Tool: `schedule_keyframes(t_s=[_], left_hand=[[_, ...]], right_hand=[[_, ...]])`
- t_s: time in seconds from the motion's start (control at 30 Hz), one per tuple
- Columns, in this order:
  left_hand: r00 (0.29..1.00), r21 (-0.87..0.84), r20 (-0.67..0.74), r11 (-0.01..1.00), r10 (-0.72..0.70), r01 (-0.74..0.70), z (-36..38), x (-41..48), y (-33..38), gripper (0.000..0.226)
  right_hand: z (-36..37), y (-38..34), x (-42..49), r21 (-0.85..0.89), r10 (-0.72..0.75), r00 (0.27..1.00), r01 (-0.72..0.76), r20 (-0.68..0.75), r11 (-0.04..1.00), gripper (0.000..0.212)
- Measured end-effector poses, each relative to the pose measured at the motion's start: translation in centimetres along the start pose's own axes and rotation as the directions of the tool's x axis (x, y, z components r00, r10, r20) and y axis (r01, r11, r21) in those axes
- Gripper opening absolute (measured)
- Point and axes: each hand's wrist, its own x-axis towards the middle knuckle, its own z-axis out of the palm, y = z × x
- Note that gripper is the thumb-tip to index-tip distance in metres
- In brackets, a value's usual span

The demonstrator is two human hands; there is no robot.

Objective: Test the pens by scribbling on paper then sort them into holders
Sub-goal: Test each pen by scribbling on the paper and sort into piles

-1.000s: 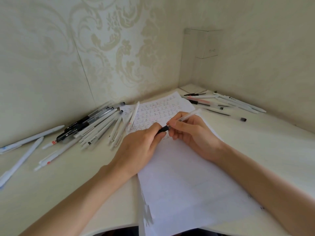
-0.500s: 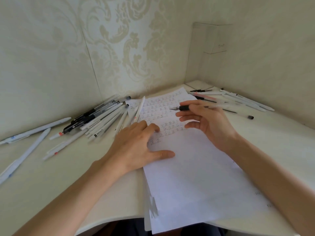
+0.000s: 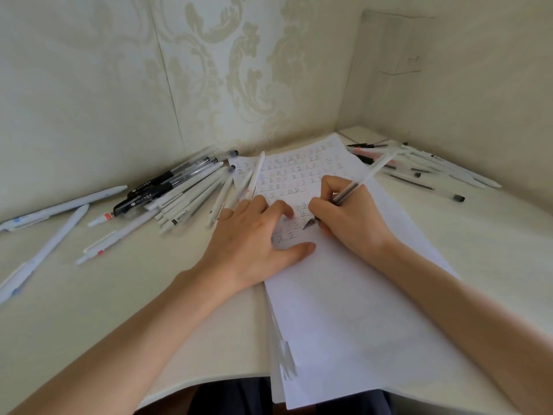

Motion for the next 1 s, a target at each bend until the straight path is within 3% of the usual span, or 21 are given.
schedule_keyframes(t_s=[0.3, 1.0], left_hand=[[1.0, 0.01, 0.004, 1.0, -0.005, 0.005, 0.13, 0.13, 0.06, 0.057], [1.0, 0.007, -0.012, 1.0, 0.009, -0.009, 0.05, 0.12, 0.1, 0.056]], right_hand=[[0.38, -0.19, -0.18, -0.096, 0.002, 0.999, 0.002, 0.046, 0.995, 0.027], [0.3, -0.24, -0.19, -0.047, -0.026, 1.0, 0.027, 0.015, 0.999, 0.031]])
